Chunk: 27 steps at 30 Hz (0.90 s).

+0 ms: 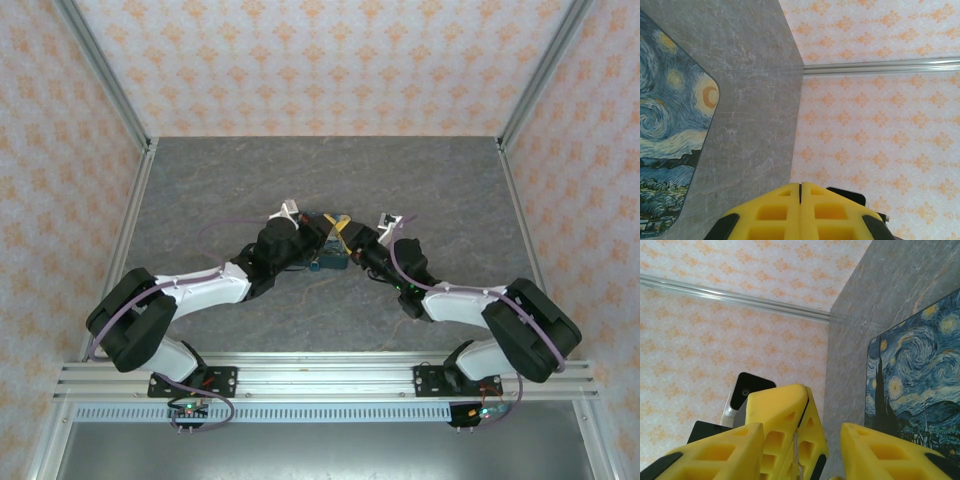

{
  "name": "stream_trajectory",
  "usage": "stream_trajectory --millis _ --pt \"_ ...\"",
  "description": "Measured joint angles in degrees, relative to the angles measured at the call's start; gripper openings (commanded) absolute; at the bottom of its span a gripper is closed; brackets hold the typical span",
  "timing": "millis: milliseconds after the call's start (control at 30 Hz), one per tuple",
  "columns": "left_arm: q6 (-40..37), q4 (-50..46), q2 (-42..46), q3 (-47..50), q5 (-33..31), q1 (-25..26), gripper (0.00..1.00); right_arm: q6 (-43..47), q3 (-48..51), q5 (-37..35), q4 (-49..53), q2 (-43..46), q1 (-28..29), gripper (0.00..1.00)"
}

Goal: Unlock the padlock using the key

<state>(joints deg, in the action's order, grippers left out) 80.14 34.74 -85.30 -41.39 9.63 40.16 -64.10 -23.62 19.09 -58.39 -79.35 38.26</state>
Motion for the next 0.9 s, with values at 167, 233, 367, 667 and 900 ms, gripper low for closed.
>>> stream_trajectory --millis 167,233,367,667,900 --pt "0.0 0.3 -0.3 -0.2 -0.3 0.0 0.00 -0.5 0.0 0.2 -0.9 -0.4 0.5 0.38" --pt "0.0 0.3 -0.3 -0.3 -0.5 0.0 0.00 -0.6 0.0 0.2 -1.1 -0.5 0.5 0.37" --pt "0.0 0.3 -0.3 -0.3 -1.1 0.0 0.00 -0.8 0.0 0.2 -1.3 -0.6 0.6 0.32" --pt "0.0 0.3 -0.3 -0.3 -1.2 0.0 0.00 -1.3 0.0 0.2 -1.5 -0.6 0.8 0.20" --pt "0.0 0.3 -0.4 -0.3 -1.5 0.0 0.00 -1.6 0.0 0.1 -1.9 -0.9 0.9 0.04"
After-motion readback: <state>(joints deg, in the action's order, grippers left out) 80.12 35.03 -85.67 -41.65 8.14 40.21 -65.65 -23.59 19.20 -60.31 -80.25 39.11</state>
